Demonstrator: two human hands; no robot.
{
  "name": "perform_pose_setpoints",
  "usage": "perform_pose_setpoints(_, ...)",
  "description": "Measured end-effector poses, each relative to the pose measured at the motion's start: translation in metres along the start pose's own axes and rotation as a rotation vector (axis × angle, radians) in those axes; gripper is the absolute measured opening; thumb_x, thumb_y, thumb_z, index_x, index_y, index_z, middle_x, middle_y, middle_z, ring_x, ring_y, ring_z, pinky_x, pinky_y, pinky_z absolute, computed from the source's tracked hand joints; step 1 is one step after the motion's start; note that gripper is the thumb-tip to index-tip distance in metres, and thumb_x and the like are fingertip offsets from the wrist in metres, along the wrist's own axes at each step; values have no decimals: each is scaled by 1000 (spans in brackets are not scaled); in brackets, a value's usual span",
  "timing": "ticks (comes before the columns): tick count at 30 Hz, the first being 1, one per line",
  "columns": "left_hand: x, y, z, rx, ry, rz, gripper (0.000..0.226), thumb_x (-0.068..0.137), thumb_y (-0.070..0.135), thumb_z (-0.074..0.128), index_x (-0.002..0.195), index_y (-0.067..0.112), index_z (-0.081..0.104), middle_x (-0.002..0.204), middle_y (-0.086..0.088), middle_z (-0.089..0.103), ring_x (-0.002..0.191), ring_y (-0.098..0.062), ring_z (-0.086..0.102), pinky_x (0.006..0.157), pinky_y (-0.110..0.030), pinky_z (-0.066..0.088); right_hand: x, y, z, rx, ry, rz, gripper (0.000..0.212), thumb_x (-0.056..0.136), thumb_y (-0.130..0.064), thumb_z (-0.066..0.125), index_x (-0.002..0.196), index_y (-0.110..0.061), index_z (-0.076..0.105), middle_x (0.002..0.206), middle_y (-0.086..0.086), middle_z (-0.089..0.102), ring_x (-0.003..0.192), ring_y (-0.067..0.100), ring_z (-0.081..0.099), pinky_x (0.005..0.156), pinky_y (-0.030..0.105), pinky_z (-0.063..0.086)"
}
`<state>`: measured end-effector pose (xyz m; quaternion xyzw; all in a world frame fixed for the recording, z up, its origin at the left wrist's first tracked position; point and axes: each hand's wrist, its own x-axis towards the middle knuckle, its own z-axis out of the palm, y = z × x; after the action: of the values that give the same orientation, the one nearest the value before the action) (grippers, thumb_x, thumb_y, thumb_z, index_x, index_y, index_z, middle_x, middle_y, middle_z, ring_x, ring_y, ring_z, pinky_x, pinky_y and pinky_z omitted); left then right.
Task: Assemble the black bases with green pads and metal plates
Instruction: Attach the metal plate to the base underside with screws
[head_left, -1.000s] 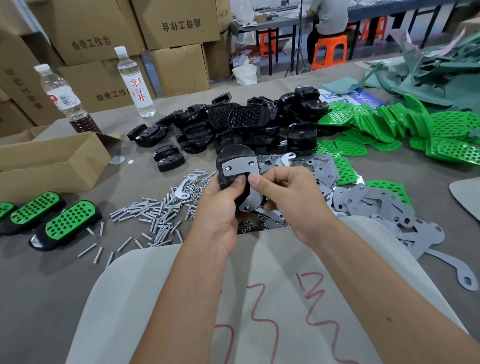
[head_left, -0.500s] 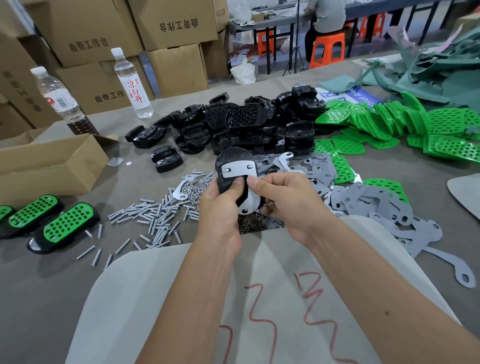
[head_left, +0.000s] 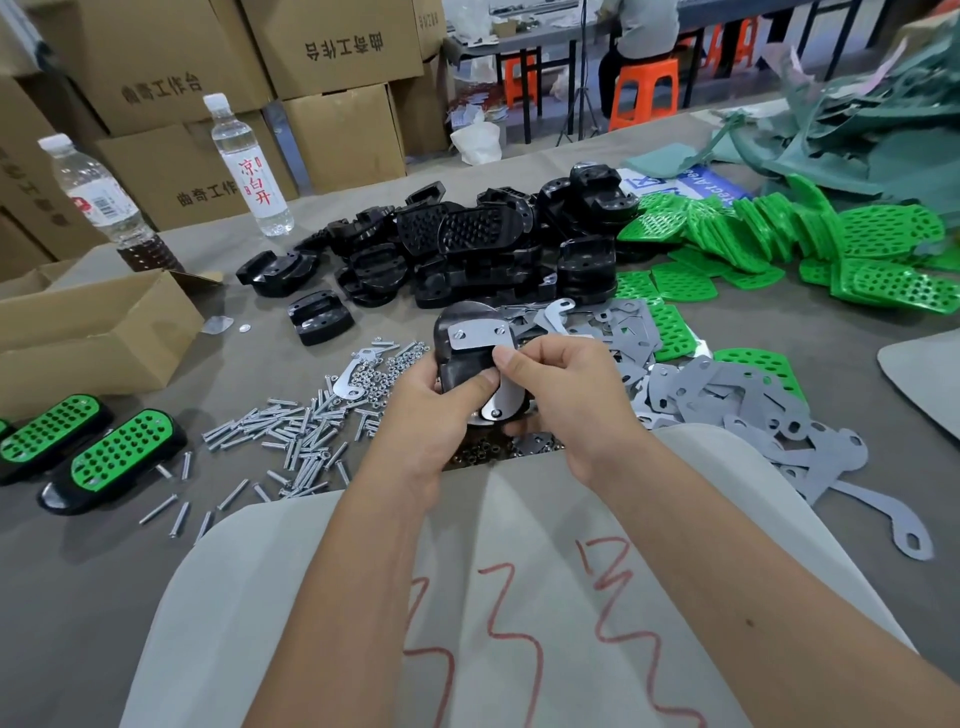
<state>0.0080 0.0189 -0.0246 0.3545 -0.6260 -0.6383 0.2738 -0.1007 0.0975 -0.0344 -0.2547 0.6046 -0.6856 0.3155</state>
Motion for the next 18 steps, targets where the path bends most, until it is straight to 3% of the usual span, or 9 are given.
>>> perform_pose_setpoints(2, -1, 1, -1, 60, -26, 24, 15, 95, 21, 74, 108, 28, 73, 105, -3, 79, 107, -31, 73, 102, -53, 54, 1, -1, -1, 3, 7, 5, 29, 98, -20, 71, 74, -5, 66, 62, 7, 63, 56, 16, 61, 51, 30, 54)
perform_pose_setpoints(6, -1, 2, -5, 46, -97, -42, 18, 96, 23, 73, 114, 27, 71, 98, -4, 81, 89, -25, 78, 82, -39, 63, 3, -2, -4, 0, 44, -7, 28, 97, -19, 73, 74, -8, 64, 63, 7, 63, 52, 15, 57, 45, 24, 47)
perform_pose_setpoints(11, -3, 6, -9, -108, -113, -163, 18, 95, 5, 70, 112, 1, 71, 103, -17, 79, 92, -33, 78, 80, -37, 65, 6, 1, -4, 23, 108, -44, 27, 97, -19, 72, 77, -5, 61, 76, 18, 57, 67, 26, 52, 50, 28, 44)
perform_pose_setpoints(18, -5, 6, -1, -146, -109, -138, 11, 97, 5, 68, 108, 3, 67, 96, -16, 79, 76, -26, 76, 67, -29, 63, 8, 1, -6, 15, 154, -28, 33, 97, -19, 72, 67, -13, 61, 59, -1, 62, 51, 12, 58, 44, 23, 45)
